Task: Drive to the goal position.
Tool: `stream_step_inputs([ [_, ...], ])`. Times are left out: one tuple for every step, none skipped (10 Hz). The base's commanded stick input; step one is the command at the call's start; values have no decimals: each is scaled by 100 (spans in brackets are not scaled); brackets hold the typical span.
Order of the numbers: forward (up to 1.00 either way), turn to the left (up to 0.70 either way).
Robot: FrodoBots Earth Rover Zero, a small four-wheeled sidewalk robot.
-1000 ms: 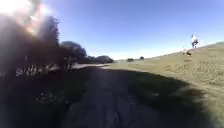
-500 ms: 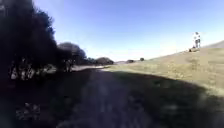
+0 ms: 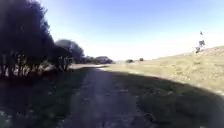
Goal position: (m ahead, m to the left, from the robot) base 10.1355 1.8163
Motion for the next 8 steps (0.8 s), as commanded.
stream_step_inputs([
  [100, 0],
  [100, 0],
  [100, 0],
  [100, 0],
  [100, 0],
  [100, 0],
  [100, 0],
  [100, 0],
])
